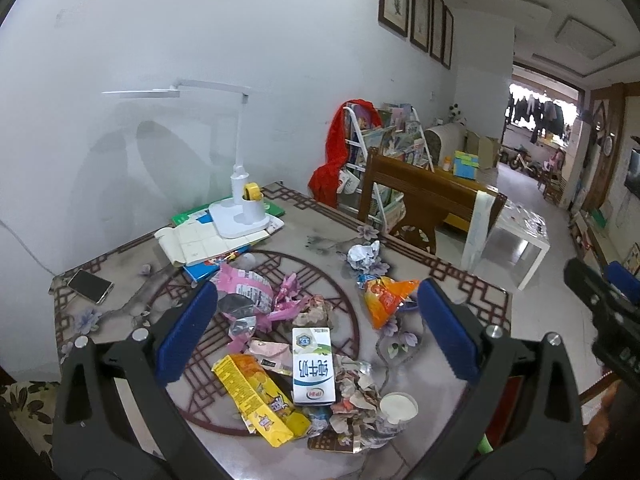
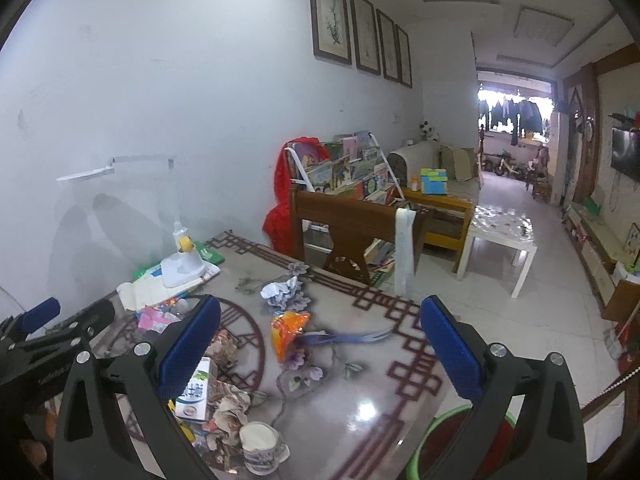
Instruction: Collect trash
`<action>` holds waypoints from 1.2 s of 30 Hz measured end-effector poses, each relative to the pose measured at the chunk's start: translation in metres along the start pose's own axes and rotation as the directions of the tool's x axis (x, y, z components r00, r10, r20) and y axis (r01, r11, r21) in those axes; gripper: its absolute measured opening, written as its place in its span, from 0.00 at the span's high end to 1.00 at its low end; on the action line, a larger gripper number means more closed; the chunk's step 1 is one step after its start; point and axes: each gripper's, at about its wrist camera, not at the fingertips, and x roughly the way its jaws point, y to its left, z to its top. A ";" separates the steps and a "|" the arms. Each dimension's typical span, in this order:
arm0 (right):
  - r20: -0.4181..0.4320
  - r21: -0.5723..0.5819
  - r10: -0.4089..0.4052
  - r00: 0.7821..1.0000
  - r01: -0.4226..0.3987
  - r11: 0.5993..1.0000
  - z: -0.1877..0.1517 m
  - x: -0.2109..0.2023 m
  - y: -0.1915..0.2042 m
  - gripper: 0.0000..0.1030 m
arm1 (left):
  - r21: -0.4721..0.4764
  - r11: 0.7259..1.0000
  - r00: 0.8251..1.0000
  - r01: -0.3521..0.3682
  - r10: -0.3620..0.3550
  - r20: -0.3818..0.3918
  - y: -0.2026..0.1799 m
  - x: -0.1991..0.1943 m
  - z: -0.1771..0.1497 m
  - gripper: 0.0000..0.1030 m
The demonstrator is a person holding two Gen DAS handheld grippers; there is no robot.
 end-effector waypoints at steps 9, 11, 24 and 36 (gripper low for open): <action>0.015 0.035 -0.066 0.998 0.065 0.997 -0.004 -0.021 -0.020 0.07 | 0.049 0.996 0.997 0.079 -0.078 -0.020 -0.022 0.016 0.002 0.05; 0.010 0.030 -0.084 0.996 0.084 0.996 -0.004 -0.021 -0.022 0.07 | 0.050 0.994 0.995 0.098 -0.097 -0.029 -0.026 0.021 0.003 0.05; 0.022 0.062 -0.108 0.994 0.106 0.992 -0.010 -0.009 -0.031 0.07 | 0.092 0.989 0.993 0.112 -0.107 -0.056 -0.045 0.043 -0.007 0.05; 0.025 0.098 -0.048 0.999 0.045 0.994 0.013 0.012 -0.038 0.07 | 0.042 0.998 0.999 0.038 -0.037 -0.015 -0.029 0.020 0.012 0.05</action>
